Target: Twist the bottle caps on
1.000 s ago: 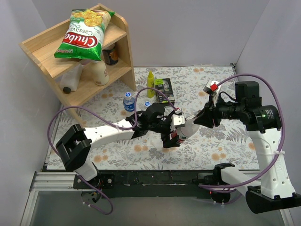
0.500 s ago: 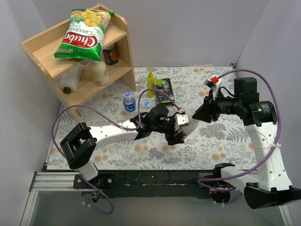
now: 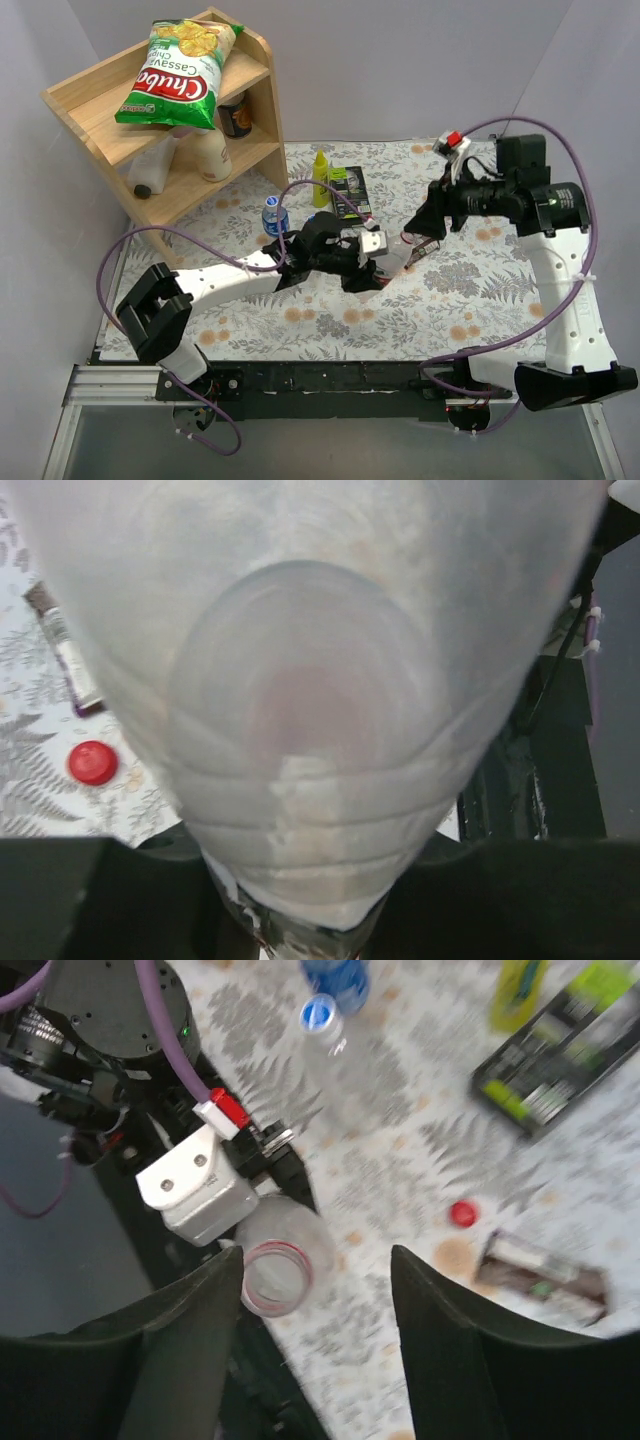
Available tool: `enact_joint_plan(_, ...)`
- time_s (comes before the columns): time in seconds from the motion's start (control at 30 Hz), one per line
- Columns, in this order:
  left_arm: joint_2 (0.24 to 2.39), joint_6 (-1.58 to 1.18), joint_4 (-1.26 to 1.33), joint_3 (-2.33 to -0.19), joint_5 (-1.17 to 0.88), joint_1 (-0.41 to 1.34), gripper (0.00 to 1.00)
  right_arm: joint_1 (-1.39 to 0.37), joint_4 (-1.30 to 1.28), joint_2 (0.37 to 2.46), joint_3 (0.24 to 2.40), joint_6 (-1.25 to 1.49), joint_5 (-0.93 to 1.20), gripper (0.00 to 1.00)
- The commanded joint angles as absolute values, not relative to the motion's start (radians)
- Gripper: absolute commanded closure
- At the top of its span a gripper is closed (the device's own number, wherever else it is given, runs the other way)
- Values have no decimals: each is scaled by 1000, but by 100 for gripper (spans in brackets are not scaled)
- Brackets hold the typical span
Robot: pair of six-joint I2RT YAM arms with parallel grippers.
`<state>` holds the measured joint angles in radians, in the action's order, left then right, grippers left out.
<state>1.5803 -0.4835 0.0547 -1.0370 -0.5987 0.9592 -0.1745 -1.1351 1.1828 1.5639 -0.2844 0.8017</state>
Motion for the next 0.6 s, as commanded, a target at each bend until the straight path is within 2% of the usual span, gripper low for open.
enact_joint_plan(0.0,1485,-433,-36,-1113,-681,862,77,-166,-1002,1219,1795,-296,666,25)
enact_joint_plan(0.07,1485,-401,-127,-1225,-684,827,81,-167,-848,1215,1770,-273,597,10)
enact_joint_plan(0.13,1494,-328,-210,-1320,-687,764,89,-164,-755,1221,1696,-281,548,5)
enact_joint_plan(0.17,1497,-316,-265,-1391,-692,740,100,-166,-721,1250,1677,-343,546,7)
enact_joint_plan(0.27,1468,-295,-308,-1442,-663,657,100,-167,-706,1337,1603,-530,629,14)
enact_joint_plan(0.33,1434,-244,-336,-1476,-617,623,100,-169,-776,1402,1585,-720,678,18)
enact_joint_plan(0.43,1395,-174,-388,-1491,-533,611,100,-184,-902,1531,1540,-1007,681,29)
enact_joint_plan(0.57,1376,-135,-411,-1486,-451,565,100,-239,-841,1612,1378,-1189,577,30)
